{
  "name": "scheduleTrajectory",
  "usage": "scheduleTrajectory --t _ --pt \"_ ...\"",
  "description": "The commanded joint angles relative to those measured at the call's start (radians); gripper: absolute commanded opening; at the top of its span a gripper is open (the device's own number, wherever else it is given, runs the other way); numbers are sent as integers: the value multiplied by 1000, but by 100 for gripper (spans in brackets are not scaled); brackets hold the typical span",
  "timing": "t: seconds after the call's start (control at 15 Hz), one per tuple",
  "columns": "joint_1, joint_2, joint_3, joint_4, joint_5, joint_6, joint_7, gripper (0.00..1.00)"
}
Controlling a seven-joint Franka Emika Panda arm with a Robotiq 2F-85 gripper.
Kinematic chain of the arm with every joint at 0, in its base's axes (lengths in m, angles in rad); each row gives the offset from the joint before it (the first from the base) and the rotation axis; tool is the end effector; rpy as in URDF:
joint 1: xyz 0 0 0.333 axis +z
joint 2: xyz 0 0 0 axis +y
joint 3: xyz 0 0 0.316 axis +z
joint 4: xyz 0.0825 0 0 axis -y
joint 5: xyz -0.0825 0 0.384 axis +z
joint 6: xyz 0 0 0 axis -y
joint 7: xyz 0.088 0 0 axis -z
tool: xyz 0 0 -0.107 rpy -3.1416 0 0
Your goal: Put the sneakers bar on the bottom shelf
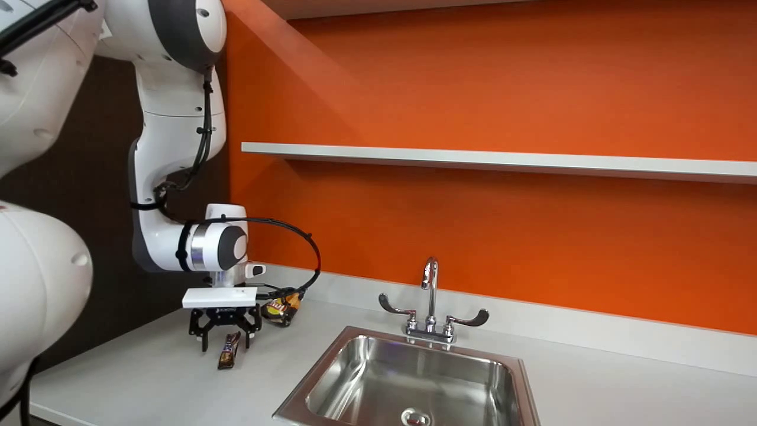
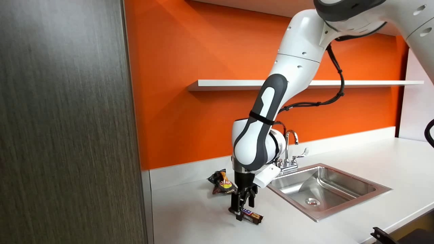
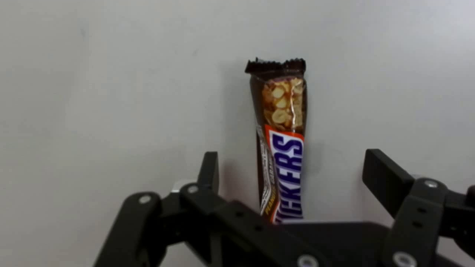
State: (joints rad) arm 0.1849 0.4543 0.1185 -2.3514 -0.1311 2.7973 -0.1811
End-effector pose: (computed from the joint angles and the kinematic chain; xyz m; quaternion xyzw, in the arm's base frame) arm 0.4786 0.1605 0.1395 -0.9559 -0.2937 0.0014 0.0039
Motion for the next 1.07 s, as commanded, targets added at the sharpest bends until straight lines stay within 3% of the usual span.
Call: scheduleTrajectory --t 0.0,0.47,0.53,0.6,1.0 --pt "-17 5 5 8 -23 4 -11 100" --pt "-15 10 3 8 -23 5 -6 100" --pt "-14 10 2 8 -24 5 -6 75" --pt "-15 12 4 8 -23 5 -8 74" --pt "-17 17 7 7 -19 6 -8 25"
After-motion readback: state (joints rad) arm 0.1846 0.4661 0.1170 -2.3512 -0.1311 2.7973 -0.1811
